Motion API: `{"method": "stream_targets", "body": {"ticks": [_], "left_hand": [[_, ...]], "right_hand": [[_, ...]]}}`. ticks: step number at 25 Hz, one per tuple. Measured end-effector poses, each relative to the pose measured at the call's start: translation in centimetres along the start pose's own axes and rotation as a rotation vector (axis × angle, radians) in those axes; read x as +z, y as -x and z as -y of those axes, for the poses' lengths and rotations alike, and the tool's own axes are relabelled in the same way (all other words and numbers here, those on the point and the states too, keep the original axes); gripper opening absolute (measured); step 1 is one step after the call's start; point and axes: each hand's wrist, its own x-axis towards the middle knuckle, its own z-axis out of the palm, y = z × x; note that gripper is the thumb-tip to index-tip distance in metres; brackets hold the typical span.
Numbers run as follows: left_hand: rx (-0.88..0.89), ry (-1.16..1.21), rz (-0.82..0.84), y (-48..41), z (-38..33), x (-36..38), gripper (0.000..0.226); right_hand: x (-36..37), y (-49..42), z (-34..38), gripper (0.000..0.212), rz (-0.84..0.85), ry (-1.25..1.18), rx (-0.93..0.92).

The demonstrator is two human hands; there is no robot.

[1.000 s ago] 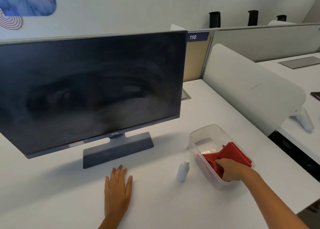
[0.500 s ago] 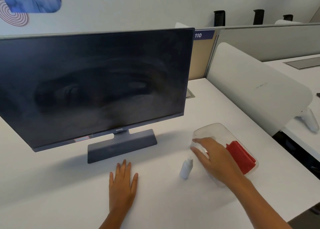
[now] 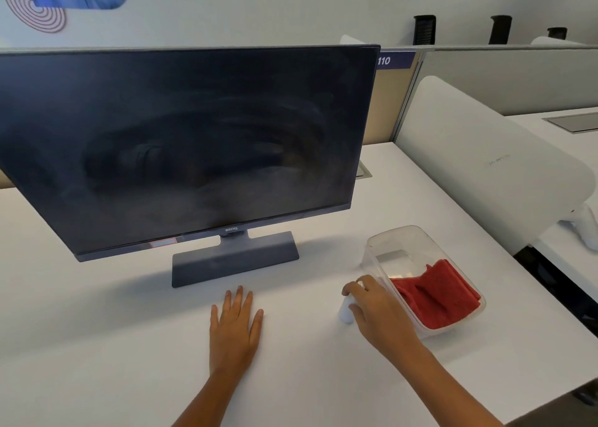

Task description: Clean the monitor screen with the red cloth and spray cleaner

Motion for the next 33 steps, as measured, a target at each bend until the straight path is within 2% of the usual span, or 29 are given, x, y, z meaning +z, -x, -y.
{"method": "stream_targets", "body": {"ticks": [4,8,13,16,21,23,30,33], "left_hand": [[-0.003,-0.020,0.016,0.0,0.0,-0.1,0.114],[-0.008,-0.019,0.020,-0.1,0.1,0.0,0.112],[-0.015,-0.004,0.022,0.0,0.2,0.0,0.113],[-0.015,0.020,0.017,-0.1,0.1,0.0,0.113],[-0.020,0.040,0.018,-0.2,0.1,-0.1,0.113],[-0.027,0.028,0.025,-0.2,0.1,-0.2,0.113],[-0.008,0.048,0.003,-0.2,0.1,-0.1,0.108],[-0.009,0.060,0.000,-0.3,0.0,-0.1,0.107]], "right_hand": [[-1.5,-0.7,0.1,0.012,-0.086,-0.134,-0.049],[-4.9,-2.8,-0.1,0.016,-0.215,-0.254,-0.064],[-8.8,-5.8,-3.0,0.025,-0.405,-0.226,0.069],[-8.8,-7.2,-5.7,0.030,-0.383,-0.153,0.217],[-5.8,-7.9,-8.9,0.034,-0.154,-0.096,0.379],[-4.7,-7.9,-9.4,0.034,-0.117,-0.085,0.415],[-3.7,-7.2,-10.1,0.041,-0.184,-0.148,0.401],[-3.0,-6.2,-8.9,0.054,-0.242,-0.022,0.348]]}}
